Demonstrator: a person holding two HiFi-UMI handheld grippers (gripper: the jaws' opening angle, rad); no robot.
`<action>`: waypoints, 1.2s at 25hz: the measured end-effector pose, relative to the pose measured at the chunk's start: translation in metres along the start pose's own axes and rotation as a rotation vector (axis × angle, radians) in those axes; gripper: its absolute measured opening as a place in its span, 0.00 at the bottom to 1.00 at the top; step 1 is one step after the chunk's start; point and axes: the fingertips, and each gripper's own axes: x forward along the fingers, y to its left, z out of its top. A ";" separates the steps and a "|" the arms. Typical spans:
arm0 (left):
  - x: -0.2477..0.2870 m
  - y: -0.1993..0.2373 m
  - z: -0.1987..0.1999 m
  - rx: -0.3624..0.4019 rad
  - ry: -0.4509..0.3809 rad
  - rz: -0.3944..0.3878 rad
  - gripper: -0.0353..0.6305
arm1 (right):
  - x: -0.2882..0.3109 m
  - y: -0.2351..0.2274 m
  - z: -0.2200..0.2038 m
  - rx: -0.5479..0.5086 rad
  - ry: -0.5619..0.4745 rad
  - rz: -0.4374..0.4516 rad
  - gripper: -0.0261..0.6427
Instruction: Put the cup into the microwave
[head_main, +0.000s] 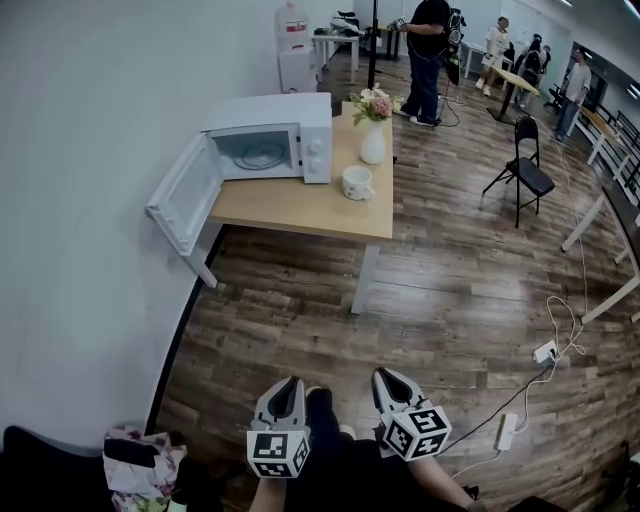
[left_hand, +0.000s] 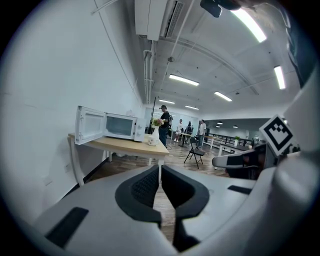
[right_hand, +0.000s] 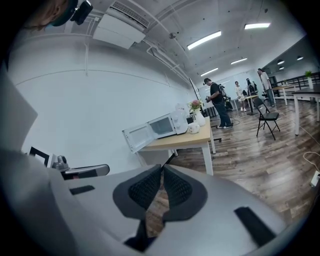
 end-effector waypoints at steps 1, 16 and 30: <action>0.000 0.001 -0.001 -0.002 0.001 0.003 0.08 | 0.001 0.000 0.000 0.004 0.002 0.005 0.03; 0.046 0.036 0.021 -0.034 -0.012 0.025 0.08 | 0.058 -0.013 0.028 0.001 0.006 0.007 0.03; 0.143 0.100 0.075 -0.037 -0.004 0.010 0.08 | 0.169 -0.028 0.081 0.025 0.039 0.011 0.03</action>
